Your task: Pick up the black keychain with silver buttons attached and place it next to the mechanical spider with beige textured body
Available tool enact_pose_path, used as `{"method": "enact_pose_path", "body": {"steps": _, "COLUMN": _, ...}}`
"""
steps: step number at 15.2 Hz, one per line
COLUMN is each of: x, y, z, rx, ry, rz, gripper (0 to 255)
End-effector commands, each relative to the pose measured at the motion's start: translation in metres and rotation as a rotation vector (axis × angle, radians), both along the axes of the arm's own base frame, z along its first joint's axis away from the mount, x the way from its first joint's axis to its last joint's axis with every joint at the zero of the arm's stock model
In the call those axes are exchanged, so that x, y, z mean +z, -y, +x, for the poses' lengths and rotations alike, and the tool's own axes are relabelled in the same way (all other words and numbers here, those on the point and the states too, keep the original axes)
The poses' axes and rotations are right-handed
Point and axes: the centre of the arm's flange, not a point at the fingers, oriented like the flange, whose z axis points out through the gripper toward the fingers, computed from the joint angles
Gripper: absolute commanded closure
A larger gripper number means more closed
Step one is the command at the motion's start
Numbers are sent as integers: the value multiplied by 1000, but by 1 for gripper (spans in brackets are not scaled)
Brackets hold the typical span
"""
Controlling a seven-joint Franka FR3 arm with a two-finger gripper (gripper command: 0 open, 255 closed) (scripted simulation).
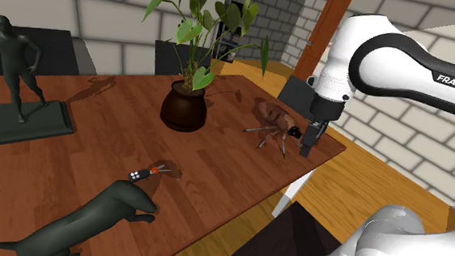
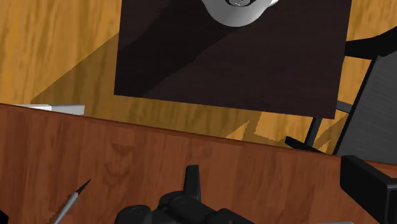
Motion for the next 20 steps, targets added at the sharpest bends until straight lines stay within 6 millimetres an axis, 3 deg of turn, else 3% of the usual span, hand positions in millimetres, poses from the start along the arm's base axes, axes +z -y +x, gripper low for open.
{"method": "enact_pose_path", "body": {"steps": 1, "x": 0, "y": 0, "z": 0, "rx": 0, "ry": 0, "rz": 0, "gripper": 0}}
{"method": "enact_pose_path", "body": {"steps": 10, "x": -53, "y": -43, "z": 88, "rx": 256, "ry": 42, "rz": 33, "gripper": 0}}
{"method": "enact_pose_path", "body": {"steps": 20, "x": -107, "y": -117, "z": 172, "rx": 540, "ry": 88, "rz": 71, "gripper": 0}}
